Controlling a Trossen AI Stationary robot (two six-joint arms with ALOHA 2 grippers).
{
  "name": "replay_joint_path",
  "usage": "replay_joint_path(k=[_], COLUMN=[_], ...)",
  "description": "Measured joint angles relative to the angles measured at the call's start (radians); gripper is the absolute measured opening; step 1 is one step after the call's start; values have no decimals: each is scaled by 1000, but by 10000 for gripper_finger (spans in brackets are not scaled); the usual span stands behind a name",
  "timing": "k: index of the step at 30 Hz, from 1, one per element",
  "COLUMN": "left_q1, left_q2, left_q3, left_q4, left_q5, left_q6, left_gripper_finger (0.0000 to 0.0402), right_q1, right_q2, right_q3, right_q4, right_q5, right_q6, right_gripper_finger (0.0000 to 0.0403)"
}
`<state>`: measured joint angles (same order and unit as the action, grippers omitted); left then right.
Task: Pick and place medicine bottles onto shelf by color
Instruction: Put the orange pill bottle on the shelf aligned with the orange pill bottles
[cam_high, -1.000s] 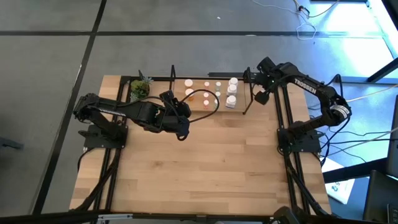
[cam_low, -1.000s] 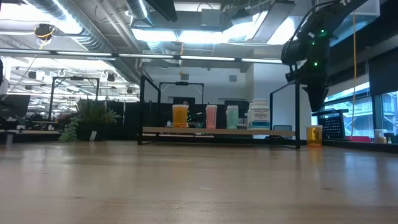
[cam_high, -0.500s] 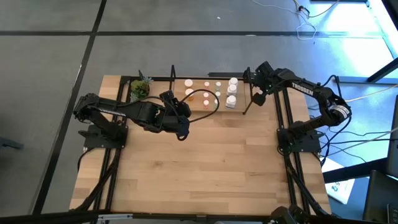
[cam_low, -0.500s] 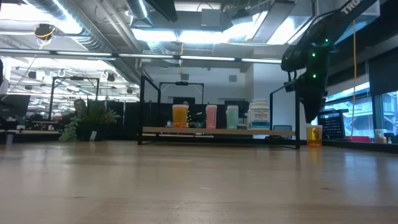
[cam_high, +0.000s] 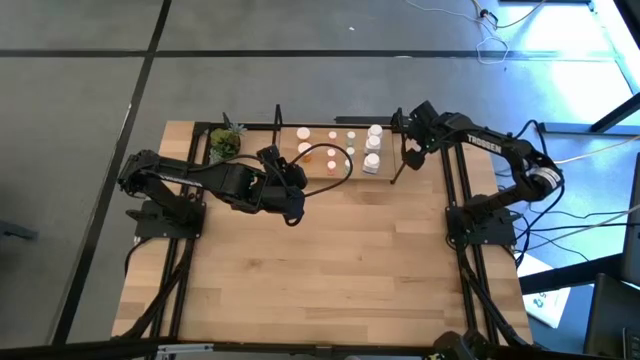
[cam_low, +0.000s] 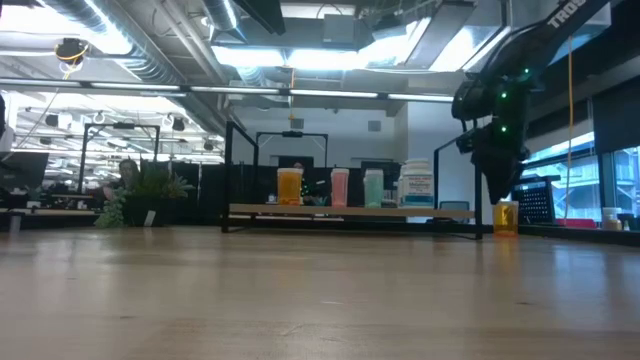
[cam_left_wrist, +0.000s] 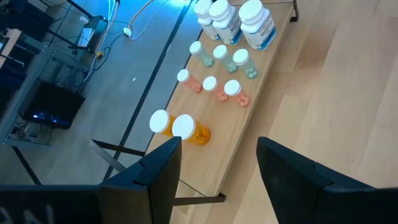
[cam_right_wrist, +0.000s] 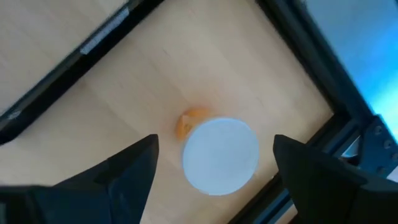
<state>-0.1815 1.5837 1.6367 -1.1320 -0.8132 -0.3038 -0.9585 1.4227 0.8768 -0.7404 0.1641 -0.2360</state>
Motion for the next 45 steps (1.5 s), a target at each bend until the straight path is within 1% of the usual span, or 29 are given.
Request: replay_joint_path(k=[7,17,21,28,31,34,40,45], left_q1=[0,0,0,0,0,0,0,0], left_q2=[0,0,0,0,0,0,0,0], left_q3=[0,0,0,0,0,0,-1,-2], left_q4=[0,0,0,0,0,0,0,0], left_q5=[0,0,0,0,0,0,0,0], left_q6=[0,0,0,0,0,0,0,0], left_gripper_finger=[202,202,202,202,202,202,202,202], right_q1=[0,0,0,0,0,0,0,0], right_q2=[52,58,58,58,58,58,58,58], right_q3=[0,0,0,0,0,0,0,0], right_q4=[-4,-12,-23,-77,-83,-83,-84,-87], right_q5=[0,-8,-7,12,13,14,12,12], right_q6=[27,45,50,79,99,112,114,130], right_gripper_finger=[319,315,290,222,199,191,202,189])
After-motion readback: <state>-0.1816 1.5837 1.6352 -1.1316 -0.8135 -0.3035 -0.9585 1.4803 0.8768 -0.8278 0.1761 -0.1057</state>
